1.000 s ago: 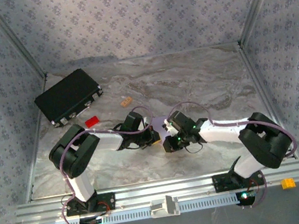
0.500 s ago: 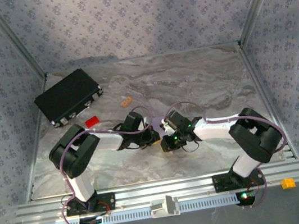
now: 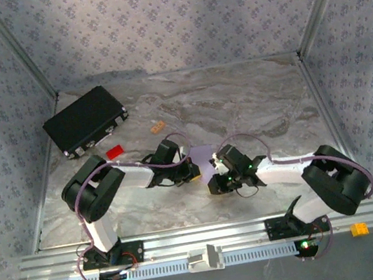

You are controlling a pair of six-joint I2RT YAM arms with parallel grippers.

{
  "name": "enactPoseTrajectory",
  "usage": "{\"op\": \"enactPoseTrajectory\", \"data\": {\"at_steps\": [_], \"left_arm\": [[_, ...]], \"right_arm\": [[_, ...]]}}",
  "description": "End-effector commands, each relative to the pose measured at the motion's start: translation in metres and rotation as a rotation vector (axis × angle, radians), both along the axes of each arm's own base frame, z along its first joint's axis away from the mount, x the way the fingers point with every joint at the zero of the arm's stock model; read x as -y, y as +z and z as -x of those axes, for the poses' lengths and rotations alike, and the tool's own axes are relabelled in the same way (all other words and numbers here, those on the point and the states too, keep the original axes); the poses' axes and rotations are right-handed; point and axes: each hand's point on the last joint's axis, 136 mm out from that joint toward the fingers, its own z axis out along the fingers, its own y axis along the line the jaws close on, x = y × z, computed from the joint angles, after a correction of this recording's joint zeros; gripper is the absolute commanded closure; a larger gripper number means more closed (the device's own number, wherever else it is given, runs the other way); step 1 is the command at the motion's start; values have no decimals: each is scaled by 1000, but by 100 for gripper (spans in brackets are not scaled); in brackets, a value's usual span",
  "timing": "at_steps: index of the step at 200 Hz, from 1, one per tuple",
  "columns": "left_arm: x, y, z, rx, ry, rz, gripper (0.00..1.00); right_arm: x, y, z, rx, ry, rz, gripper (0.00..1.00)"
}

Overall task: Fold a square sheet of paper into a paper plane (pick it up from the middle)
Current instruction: Third fold the triangle at the center of the table.

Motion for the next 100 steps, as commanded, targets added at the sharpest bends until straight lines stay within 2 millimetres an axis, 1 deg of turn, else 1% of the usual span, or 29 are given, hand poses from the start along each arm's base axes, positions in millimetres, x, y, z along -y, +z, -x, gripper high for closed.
{"op": "enactPoseTrajectory", "data": {"at_steps": [1,18,28,44,60,69,86,100], "left_arm": [[-14,-24,2,-31,19,-83,100],[-14,-24,2,-32,18,-82,100],[-14,-23,2,-29,17,-79,100],[-14,-22,2,-29,18,-79,100],[-15,-21,3,-23,16,-78,100],[-15,-20,2,-22,18,-78,100],[-14,-20,2,-20,17,-76,100],[-14,-20,2,-20,18,-75,100]], "right_arm": [[23,-16,21,-91,-45,55,84],[30,-15,25,-92,-66,46,84],[32,-12,26,-89,-77,30,84],[28,5,24,-75,-79,-17,84],[15,39,20,-36,-39,-92,84],[12,53,15,-4,-32,-98,84],[11,63,3,22,-46,-87,84],[5,62,-8,23,-45,-83,85]]}}
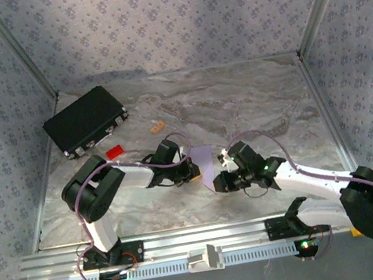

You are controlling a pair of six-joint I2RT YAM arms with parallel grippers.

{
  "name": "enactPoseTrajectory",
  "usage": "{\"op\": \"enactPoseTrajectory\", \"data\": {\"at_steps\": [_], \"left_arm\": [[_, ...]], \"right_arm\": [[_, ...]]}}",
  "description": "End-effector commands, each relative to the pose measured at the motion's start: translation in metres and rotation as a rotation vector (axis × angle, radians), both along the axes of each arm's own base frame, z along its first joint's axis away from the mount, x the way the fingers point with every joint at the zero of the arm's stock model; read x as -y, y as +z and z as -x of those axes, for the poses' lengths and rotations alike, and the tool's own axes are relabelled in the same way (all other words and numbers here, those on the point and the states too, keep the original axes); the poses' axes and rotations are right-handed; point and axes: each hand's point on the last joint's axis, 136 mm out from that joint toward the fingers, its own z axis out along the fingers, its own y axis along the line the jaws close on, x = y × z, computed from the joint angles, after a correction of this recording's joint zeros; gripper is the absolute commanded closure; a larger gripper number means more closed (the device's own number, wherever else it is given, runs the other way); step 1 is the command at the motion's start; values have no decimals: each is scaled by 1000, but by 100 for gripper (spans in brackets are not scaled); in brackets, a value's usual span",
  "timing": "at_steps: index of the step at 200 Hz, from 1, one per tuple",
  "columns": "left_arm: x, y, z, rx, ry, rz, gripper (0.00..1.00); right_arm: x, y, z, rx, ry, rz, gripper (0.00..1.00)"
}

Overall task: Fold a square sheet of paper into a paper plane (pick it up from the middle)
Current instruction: Third fold the triangle at the center of the table.

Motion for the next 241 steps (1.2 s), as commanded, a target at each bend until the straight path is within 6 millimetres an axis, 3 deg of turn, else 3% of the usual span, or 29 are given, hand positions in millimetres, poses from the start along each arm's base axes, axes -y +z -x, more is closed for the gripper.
{"op": "enactPoseTrajectory", "data": {"at_steps": [1,42,69,94,138,186,241], "left_arm": [[-14,-20,2,-19,18,-75,100],[-12,-19,2,-20,13,-71,100],[-11,-20,2,-20,9,-69,100],[-11,-19,1,-16,8,-68,100],[-8,-8,-4,22,-5,-55,100],[-6,27,-13,113,-9,-52,93],[5,24,1,85,-15,-29,98]], "right_arm": [[-4,4,-11,-12,6,26,85],[-37,-6,-39,-30,25,29,87],[-37,-28,-48,-83,4,93,87],[-30,-53,-42,-143,-5,130,87],[0,-94,-10,-248,-69,179,90],[1,-93,-14,-237,-97,173,93],[0,-93,-17,-235,-108,173,94]]}}
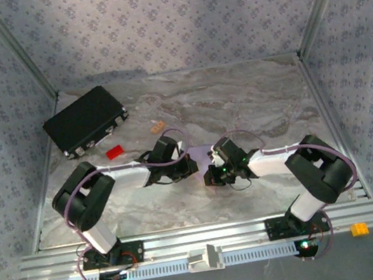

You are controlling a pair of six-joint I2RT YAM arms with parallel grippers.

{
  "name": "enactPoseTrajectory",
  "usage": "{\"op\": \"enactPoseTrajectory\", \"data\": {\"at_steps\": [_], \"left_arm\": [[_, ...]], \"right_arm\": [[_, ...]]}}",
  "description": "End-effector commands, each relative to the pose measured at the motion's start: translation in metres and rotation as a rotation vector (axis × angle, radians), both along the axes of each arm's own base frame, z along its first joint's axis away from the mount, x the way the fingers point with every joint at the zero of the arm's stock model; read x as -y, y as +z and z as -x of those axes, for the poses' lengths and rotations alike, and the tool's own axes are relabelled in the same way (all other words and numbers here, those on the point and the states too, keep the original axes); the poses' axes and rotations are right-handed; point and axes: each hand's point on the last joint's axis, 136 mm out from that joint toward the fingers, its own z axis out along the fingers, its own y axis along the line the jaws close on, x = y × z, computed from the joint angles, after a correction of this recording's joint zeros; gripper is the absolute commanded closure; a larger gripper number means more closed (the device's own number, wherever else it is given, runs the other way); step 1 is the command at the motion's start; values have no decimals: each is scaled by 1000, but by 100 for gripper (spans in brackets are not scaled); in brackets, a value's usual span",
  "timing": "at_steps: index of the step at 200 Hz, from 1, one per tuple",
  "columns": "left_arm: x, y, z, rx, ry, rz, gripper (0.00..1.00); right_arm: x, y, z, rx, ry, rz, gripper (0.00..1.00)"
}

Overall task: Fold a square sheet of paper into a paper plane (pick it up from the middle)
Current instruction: Third fold the triangle at the center of the table.

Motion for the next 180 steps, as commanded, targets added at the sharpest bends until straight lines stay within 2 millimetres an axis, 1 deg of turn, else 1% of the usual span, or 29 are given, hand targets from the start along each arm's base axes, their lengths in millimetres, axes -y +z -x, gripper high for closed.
{"op": "enactPoseTrajectory", "data": {"at_steps": [1,22,43,67,110,162,180], "left_arm": [[8,-2,6,-12,-11,5,98],[11,-11,7,-35,-10,5,99],[-2,-29,6,-66,26,-59,99],[-17,-42,-1,-85,72,-75,100],[-36,-47,-16,-74,113,-77,100],[-49,-49,-25,-80,142,-85,100],[-51,-47,-29,-77,145,-77,100]], "right_arm": [[25,-32,18,-92,-36,131,94],[27,-33,19,-96,-37,138,94],[30,-35,21,-97,-38,147,94],[32,-37,24,-104,-35,159,95],[39,-41,29,-112,-33,175,97],[40,-39,29,-110,-34,168,98],[41,-39,31,-112,-26,170,98]]}}
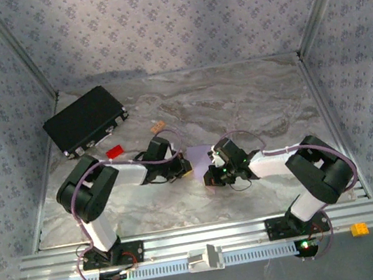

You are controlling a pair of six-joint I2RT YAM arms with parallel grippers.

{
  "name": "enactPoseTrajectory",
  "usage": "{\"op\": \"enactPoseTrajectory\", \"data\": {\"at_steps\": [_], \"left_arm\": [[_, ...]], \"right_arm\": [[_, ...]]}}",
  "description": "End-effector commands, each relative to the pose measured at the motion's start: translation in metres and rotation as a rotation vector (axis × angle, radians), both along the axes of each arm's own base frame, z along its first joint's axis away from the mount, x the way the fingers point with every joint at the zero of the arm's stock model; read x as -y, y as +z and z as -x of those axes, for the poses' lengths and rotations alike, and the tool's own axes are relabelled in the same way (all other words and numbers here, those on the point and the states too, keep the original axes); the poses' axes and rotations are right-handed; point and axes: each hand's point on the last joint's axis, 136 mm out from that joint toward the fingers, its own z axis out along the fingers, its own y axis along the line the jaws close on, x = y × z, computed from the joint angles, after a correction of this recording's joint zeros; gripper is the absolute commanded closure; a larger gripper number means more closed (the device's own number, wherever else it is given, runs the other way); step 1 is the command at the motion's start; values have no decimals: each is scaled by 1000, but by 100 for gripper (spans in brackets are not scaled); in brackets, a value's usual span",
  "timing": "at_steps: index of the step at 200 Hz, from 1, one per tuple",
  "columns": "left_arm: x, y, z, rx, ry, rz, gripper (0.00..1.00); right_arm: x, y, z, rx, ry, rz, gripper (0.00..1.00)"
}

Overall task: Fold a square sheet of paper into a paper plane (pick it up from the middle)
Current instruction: Third fold the triangle at the center of the table.

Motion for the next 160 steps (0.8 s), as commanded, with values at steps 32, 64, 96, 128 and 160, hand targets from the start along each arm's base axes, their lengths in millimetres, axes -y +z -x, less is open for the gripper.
{"op": "enactPoseTrajectory", "data": {"at_steps": [32,64,96,128,160], "left_arm": [[-26,-10,-14,10,54,-62,100],[-19,22,-20,72,35,-33,98],[4,41,-11,114,-35,-5,97],[30,28,7,83,-117,-1,98],[32,9,11,34,-118,-18,99]], "right_arm": [[43,-37,29,-124,-25,167,98],[43,-36,28,-124,-26,159,98],[41,-36,26,-127,-22,154,98],[41,-36,26,-125,-22,153,98],[40,-33,24,-120,-18,146,98]]}}
